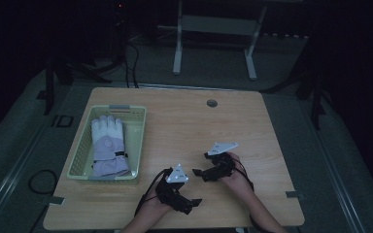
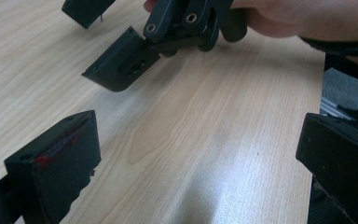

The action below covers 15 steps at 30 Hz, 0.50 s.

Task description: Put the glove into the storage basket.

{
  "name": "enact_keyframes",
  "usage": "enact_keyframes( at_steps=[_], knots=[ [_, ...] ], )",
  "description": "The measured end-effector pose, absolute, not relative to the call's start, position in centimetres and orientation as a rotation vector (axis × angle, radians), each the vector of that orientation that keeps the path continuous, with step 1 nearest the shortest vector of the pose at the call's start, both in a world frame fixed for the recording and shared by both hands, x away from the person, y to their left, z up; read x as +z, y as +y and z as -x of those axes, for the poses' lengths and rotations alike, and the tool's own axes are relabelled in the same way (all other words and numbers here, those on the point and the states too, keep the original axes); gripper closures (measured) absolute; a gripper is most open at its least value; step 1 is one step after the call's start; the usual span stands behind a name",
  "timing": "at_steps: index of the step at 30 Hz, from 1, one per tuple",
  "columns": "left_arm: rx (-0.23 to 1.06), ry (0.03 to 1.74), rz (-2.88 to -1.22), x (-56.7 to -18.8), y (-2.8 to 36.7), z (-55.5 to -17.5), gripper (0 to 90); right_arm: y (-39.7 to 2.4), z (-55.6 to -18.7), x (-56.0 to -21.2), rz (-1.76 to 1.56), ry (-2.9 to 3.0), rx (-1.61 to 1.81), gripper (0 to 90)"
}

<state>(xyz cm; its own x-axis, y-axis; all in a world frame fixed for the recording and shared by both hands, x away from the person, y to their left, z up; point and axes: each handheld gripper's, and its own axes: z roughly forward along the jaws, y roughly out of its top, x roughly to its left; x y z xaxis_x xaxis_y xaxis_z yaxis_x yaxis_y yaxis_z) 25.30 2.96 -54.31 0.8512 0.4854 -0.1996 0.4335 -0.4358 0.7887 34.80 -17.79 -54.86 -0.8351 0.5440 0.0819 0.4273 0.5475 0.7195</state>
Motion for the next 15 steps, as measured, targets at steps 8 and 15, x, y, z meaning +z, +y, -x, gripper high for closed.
enact_keyframes(
  at_steps=[8, 15],
  knots=[
    [0.051, 0.640, -2.090, -55.1, 2.5, -25.1, 0.0, -19.5, -34.3, -55.6, -0.846, 2.616, 1.159, 14.5],
    [0.033, 0.623, -2.093, -55.6, 2.3, -24.8, 0.0, -21.2, -33.7, -55.9, -0.881, 2.586, 1.172, 14.3]
  ],
)
